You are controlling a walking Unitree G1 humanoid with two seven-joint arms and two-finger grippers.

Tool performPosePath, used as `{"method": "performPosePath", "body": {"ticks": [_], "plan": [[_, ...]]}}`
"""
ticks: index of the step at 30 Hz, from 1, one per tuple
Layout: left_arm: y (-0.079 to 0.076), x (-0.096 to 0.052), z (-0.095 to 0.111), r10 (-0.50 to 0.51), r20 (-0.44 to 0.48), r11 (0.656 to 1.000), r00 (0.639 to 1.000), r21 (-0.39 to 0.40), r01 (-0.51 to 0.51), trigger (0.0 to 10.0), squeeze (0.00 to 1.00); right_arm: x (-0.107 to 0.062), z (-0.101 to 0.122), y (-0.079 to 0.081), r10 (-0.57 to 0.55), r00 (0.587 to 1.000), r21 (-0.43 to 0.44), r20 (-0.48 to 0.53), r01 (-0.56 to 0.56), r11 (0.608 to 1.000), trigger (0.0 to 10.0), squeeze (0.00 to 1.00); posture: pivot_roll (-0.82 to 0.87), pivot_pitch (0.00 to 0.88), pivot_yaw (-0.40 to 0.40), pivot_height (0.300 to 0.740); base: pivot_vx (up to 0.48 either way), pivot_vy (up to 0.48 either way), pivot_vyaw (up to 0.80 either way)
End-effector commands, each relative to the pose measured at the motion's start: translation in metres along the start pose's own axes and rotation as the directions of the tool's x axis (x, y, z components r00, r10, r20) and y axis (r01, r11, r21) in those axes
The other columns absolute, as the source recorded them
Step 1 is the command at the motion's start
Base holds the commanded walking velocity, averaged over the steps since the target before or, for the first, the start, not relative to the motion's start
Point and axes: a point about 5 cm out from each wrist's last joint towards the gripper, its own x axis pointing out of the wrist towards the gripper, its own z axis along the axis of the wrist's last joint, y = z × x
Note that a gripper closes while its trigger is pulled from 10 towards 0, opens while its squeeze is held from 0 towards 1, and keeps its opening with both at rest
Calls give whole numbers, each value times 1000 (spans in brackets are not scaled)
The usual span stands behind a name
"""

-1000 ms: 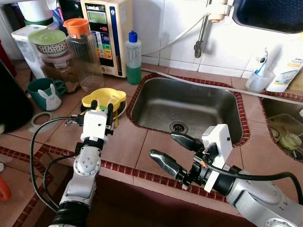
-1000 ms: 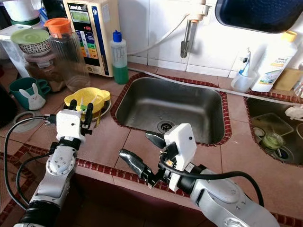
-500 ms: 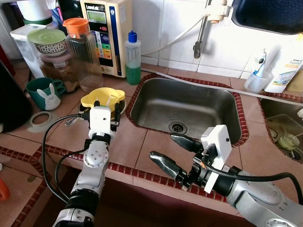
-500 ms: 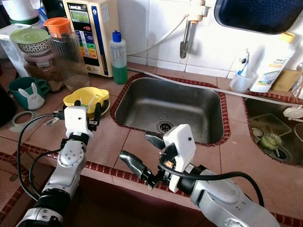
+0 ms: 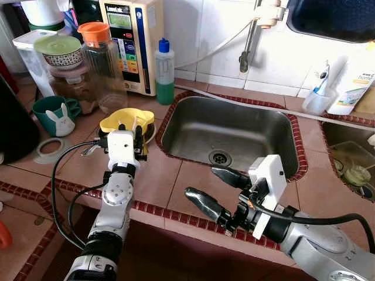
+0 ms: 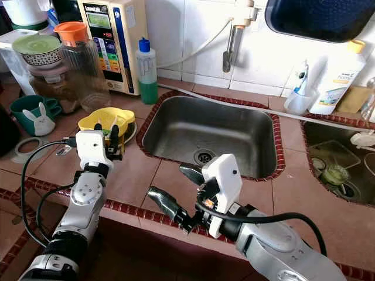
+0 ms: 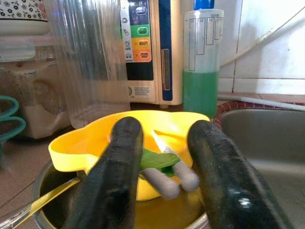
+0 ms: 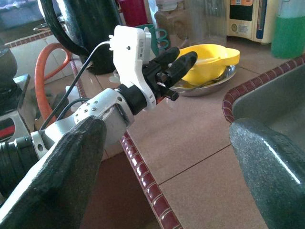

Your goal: Kitchen organization

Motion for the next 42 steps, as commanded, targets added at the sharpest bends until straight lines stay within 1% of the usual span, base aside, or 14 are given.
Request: {"method": "performPosePath", "body": {"ticks": [1, 13, 21, 26, 31, 34, 39, 42], "plan": [[-2, 3, 4, -10, 17, 1000, 1000, 4, 9, 0, 0, 0, 3, 2, 12, 1000, -22, 8, -11, 1000, 10000, 0, 14, 0, -26, 740, 0, 0, 0], [0, 4, 4, -9, 23, 1000, 1000, 18, 9, 0, 0, 0, 3, 2, 11, 1000, -21, 8, -11, 1000, 10000, 0, 13, 0, -26, 740, 0, 0, 0], [-1, 4, 7, -15, 44, 999, 999, 51, 13, 0, 0, 1, 2, 2, 9, 1000, -21, 8, -9, 1000, 10000, 0, 10, 0, -21, 740, 0, 0, 0], [2, 7, 16, -17, 98, 993, 995, 114, 6, 0, 0, 1, 2, 2, 6, 1000, -21, 11, -5, 1000, 10000, 0, 11, 0, -19, 740, 0, 0, 0], [4, 8, 24, -25, 137, 991, 990, 132, 7, 0, 0, 1, 2, 1, 4, 1000, -22, 14, -4, 1000, 10000, 0, 14, 0, -18, 740, 0, 0, 0], [8, 8, 33, -30, 173, 989, 984, 146, 5, 0, 0, 1, 3, 0, 3, 1000, -24, 16, -3, 1000, 10000, 0, 19, 0, -19, 740, 0, 0, 0], [10, 8, 35, -25, 182, 989, 983, 150, -2, 0, 0, 1, 3, 0, 4, 1000, -24, 17, -4, 1000, 10000, 0, 21, 0, -19, 740, 0, 0, 0], [13, 8, 42, -27, 213, 984, 977, 177, -12, 0, 0, 2, 3, 0, 7, 1000, -25, 19, -7, 1000, 10000, 0, 25, 0, -19, 740, 0, 0, 0]]}}
